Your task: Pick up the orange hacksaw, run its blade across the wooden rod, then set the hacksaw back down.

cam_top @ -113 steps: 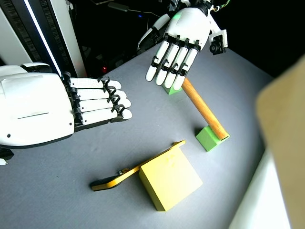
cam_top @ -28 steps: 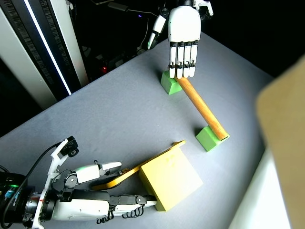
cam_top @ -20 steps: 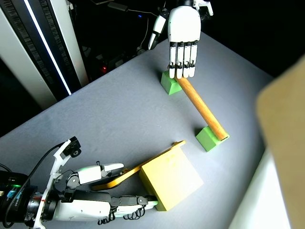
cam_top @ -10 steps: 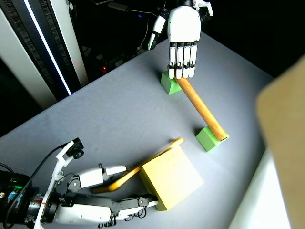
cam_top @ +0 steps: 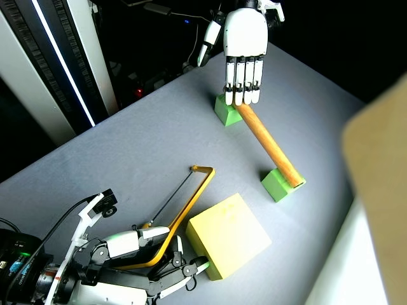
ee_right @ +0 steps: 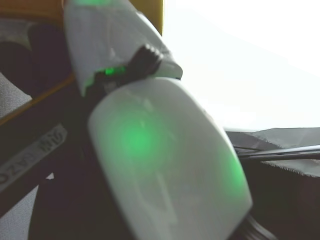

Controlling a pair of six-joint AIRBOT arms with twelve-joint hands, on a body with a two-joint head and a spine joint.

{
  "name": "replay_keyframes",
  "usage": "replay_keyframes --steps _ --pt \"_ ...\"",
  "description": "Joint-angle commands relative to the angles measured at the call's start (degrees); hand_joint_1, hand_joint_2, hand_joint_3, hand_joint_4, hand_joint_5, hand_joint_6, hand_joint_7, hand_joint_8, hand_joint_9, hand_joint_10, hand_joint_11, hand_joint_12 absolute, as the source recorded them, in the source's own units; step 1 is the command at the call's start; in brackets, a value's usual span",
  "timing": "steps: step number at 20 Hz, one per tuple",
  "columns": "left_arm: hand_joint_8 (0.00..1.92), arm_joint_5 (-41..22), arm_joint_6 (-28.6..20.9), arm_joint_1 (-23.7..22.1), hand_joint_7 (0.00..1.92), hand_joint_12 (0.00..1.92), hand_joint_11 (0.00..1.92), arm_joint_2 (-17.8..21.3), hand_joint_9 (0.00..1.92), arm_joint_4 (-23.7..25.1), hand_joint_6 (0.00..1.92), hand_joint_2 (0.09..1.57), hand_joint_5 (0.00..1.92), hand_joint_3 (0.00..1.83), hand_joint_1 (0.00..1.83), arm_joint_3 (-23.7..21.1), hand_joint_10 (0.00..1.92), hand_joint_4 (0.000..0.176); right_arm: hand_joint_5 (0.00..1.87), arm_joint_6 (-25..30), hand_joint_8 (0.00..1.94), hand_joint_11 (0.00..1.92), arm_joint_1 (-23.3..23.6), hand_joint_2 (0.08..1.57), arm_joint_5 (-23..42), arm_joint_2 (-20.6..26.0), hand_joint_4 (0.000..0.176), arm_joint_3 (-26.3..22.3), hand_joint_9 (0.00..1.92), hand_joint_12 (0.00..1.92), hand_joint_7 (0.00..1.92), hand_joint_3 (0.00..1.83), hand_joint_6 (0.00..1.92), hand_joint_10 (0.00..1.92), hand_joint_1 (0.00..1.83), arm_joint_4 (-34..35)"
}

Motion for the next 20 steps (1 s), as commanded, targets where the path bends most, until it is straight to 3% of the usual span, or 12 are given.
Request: replay_keyframes --steps 1,3,4,9,10,20 --pt "0.0 -1.6 0.0 -0.6 0.0 0.03 0.01 0.0 0.0 -0.5 0.0 1.2 0.01 0.0 0.0 -0.2 0.0 0.0 0.84 1.0 0.95 0.79 0.4 1.12 14.0 0.6 0.0 -0.9 0.98 1.41 1.01 0.0 0.95 1.29 1.38 0.3" --pt "0.0 -1.7 0.0 -0.8 0.0 0.03 0.01 0.0 0.0 -0.5 0.0 1.2 0.0 0.0 0.0 -0.2 0.0 0.0 0.84 -0.8 1.0 0.79 0.4 1.12 16.4 2.1 0.0 -2.1 0.98 1.41 0.99 0.0 0.94 1.29 1.38 0.5" --pt "0.0 -1.7 0.0 -0.8 0.01 0.03 0.01 0.0 0.01 -0.5 0.0 1.2 0.01 0.0 0.0 -0.2 0.0 0.0 0.79 -2.5 1.08 0.79 0.4 1.15 17.3 2.8 0.0 -2.9 0.91 1.4 0.93 0.0 1.02 1.34 1.37 0.8" --pt "0.0 -1.8 0.0 -1.0 0.01 0.03 0.01 0.0 0.01 -0.5 0.0 1.2 0.02 0.0 0.0 -0.3 0.0 0.0 0.86 -10.7 0.99 0.81 0.0 1.12 22.7 5.4 0.0 -6.7 0.99 1.38 1.0 0.0 0.91 1.27 1.38 1.2" --pt "0.0 -1.8 0.0 -1.0 0.02 0.04 0.01 0.0 0.02 -0.5 0.01 1.2 0.03 0.0 0.0 -0.2 0.0 0.0 0.84 -18.9 0.99 0.79 0.3 1.12 27.8 7.9 0.0 -10.8 0.98 1.39 0.99 0.0 0.93 1.28 1.38 6.3" --pt "0.0 -1.6 0.0 -1.7 0.01 0.04 0.01 -0.3 0.02 -0.5 0.0 1.2 0.01 0.0 0.0 -0.2 0.0 0.0 0.84 -38.4 0.97 0.8 2.1 1.12 42.2 9.4 0.0 -18.5 0.99 1.42 1.0 0.0 0.92 1.28 1.38 27.0"
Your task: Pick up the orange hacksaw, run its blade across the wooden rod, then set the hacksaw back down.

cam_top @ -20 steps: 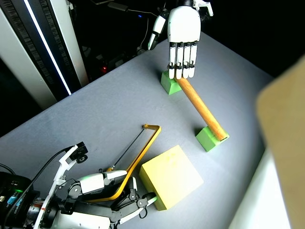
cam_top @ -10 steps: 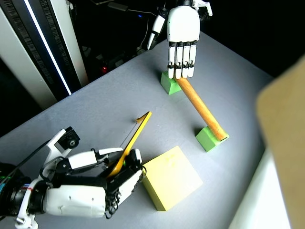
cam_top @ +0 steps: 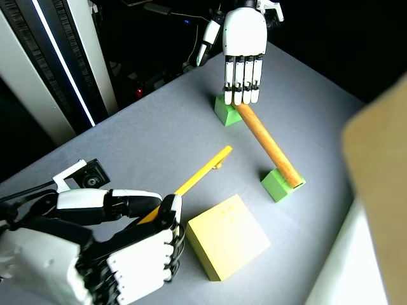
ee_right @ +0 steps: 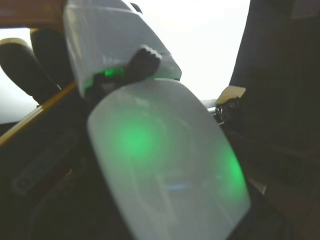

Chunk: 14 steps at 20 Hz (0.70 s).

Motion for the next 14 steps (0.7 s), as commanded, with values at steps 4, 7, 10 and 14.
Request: replay_keyframes --steps 4,7,10,14 --pt "0.0 -1.7 0.0 -0.8 0.01 0.06 0.03 -0.3 0.02 -0.7 0.01 1.2 0.03 0.0 0.0 0.2 0.0 0.0 0.87 -3.3 0.99 0.78 2.7 1.12 7.3 -1.8 0.0 -0.4 0.98 1.41 0.99 0.0 0.89 1.28 1.38 3.2" --pt "0.0 -1.7 0.0 -0.9 0.01 0.06 0.02 -0.4 0.01 -0.6 0.0 1.2 0.02 0.0 0.0 0.1 0.0 0.0 0.84 -6.4 1.0 0.78 3.7 1.12 7.3 -4.5 0.0 -0.4 0.97 1.42 0.99 0.0 0.93 1.31 1.38 4.9" --pt "0.0 -1.5 0.0 -0.9 0.0 0.06 0.02 -0.7 0.01 -0.6 0.0 1.2 0.02 0.0 0.0 0.3 0.0 0.0 0.82 -10.7 1.04 0.77 4.6 1.13 8.0 -6.8 0.0 -0.2 0.95 1.41 0.97 0.0 0.95 1.33 1.38 5.7" --pt "0.0 -1.3 0.0 -0.8 0.0 0.06 0.0 -0.8 0.0 -0.6 0.0 1.2 0.01 0.0 0.0 0.4 0.0 0.0 0.86 -15.2 1.06 0.77 7.1 1.13 10.9 -10.7 0.0 2.4 0.95 1.4 0.96 0.0 0.89 1.32 1.38 5.7"
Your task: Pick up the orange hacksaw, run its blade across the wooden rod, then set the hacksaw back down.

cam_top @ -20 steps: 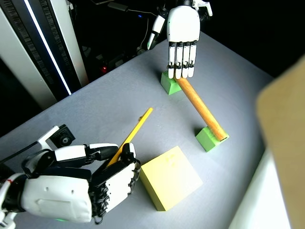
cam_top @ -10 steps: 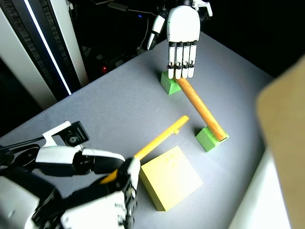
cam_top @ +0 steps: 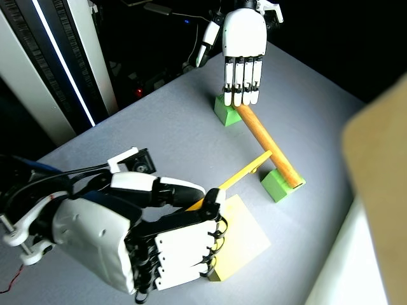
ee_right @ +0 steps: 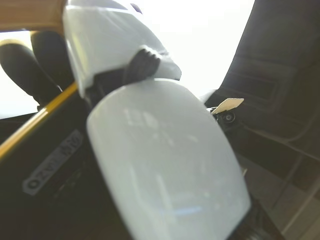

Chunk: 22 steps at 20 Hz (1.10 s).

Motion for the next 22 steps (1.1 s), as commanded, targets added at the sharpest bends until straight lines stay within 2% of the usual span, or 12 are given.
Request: replay_keyframes --steps 1,3,4,6,9,14,21,22 --pt "0.0 -1.7 0.0 -0.5 0.0 0.06 0.0 -0.2 0.0 -0.6 0.0 1.2 0.01 0.0 0.0 0.2 0.0 0.0 0.86 0.7 1.05 0.77 1.4 1.13 8.9 -0.2 0.0 0.3 0.96 1.4 0.97 0.0 0.89 1.32 1.38 -1.4" --pt "0.0 -1.6 0.0 -0.2 0.0 0.05 0.0 -0.2 0.0 -0.6 0.0 1.21 0.0 0.0 0.0 0.2 0.0 0.0 0.84 -0.5 1.03 0.77 2.5 1.13 10.2 -1.7 0.0 0.7 0.97 1.4 0.98 0.0 0.92 1.3 1.38 0.0" --pt "0.0 -1.7 0.0 -0.1 0.0 0.05 0.0 -0.2 0.0 -0.6 0.0 1.21 0.01 0.0 0.0 0.2 0.0 0.0 0.78 -1.0 1.08 0.75 3.1 1.15 10.5 -2.5 0.0 0.9 0.9 1.41 0.93 0.0 1.02 1.36 1.37 0.5" --pt "0.01 -1.7 0.0 -0.1 0.01 0.06 0.02 -0.2 0.01 -0.6 0.01 1.2 0.02 0.0 0.0 0.2 0.0 0.0 0.83 -1.4 0.98 0.74 3.8 1.13 10.1 -3.9 0.0 1.2 0.95 1.43 1.0 0.0 0.95 1.33 1.38 0.7" --pt "0.0 -1.7 0.0 -0.1 0.02 0.06 0.01 -0.2 0.01 -0.6 0.01 1.2 0.02 0.0 0.0 0.2 0.0 0.0 0.84 -2.1 0.94 0.74 4.6 1.12 9.1 -6.1 0.0 1.4 0.95 1.44 1.02 0.0 0.93 1.33 1.38 0.7" --pt "0.01 -1.7 0.0 -0.1 0.02 0.06 0.01 -0.2 0.02 -0.6 0.01 1.2 0.03 0.0 0.0 0.0 0.0 0.0 0.84 -2.2 0.94 0.79 5.0 1.12 7.4 -9.0 0.0 1.5 0.98 1.39 1.02 0.0 0.93 1.29 1.38 0.7" --pt "0.0 -1.7 0.0 -0.1 0.03 0.03 0.0 -0.2 0.02 -0.6 0.0 1.21 0.03 0.0 0.0 -0.2 0.0 0.0 0.86 -5.4 0.93 0.78 4.9 1.11 6.6 -11.2 0.0 1.5 0.98 1.41 1.03 0.0 0.9 1.29 1.38 0.8" --pt "0.0 -1.7 0.0 -0.1 0.03 0.04 0.01 -0.2 0.02 -0.6 0.0 1.2 0.03 0.0 0.0 -0.2 0.0 0.0 0.83 -5.7 0.97 0.78 4.8 1.12 6.4 -11.5 0.0 1.5 0.97 1.4 1.0 0.0 0.95 1.31 1.38 0.8"
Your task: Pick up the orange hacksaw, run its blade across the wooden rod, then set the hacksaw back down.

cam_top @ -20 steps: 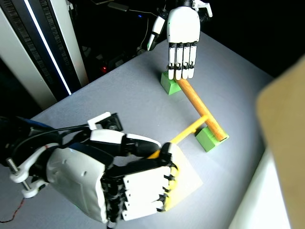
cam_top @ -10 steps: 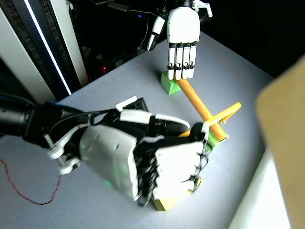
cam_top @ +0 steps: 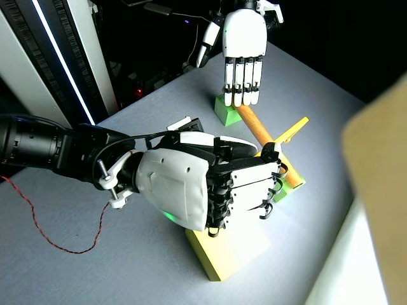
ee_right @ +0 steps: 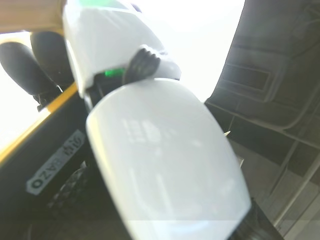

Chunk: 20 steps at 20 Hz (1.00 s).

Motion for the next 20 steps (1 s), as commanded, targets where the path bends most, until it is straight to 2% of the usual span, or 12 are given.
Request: replay_keyframes --steps 1,8,15,18,20 --pt "0.0 -1.8 0.0 -0.3 0.03 0.04 0.01 -0.2 0.02 -0.6 0.0 1.2 0.03 0.0 0.0 -0.2 0.0 0.0 0.83 0.3 0.97 0.78 0.6 1.12 5.8 -0.1 0.0 0.0 0.97 1.4 1.0 0.0 0.95 1.31 1.38 -2.9" --pt "0.0 -1.6 0.0 -0.3 0.02 0.05 0.02 -0.2 0.02 -0.6 0.0 1.21 0.03 0.0 0.0 -0.7 0.0 0.0 0.86 -0.8 0.94 0.78 -1.0 1.11 5.9 -2.8 0.0 1.4 0.99 1.43 1.02 0.0 0.89 1.28 1.38 -2.6" --pt "0.0 -1.5 0.0 -0.6 0.03 0.07 0.03 -0.3 0.03 -0.6 0.01 1.2 0.05 0.0 0.0 -0.7 0.0 0.0 0.83 -2.1 0.95 0.76 -2.1 1.12 5.6 -3.6 0.0 1.7 0.98 1.44 1.01 0.0 0.94 1.3 1.38 -2.6" --pt "0.0 -1.5 0.2 -0.6 0.04 0.07 0.02 -0.4 0.04 -0.6 0.0 1.2 0.05 0.0 0.0 -0.7 0.0 0.0 0.86 -3.6 0.93 0.79 -2.0 1.12 5.5 -5.2 0.0 2.2 0.97 1.43 1.03 0.0 0.89 1.31 1.38 -2.0" --pt "0.01 -1.5 0.2 -0.6 0.05 0.08 0.01 -0.4 0.04 -0.6 0.01 1.21 0.06 0.0 0.0 -0.7 0.0 0.0 0.84 -3.8 0.95 0.8 -2.0 1.12 5.0 -6.1 0.0 2.5 0.98 1.4 1.01 0.0 0.93 1.3 1.38 -1.6"
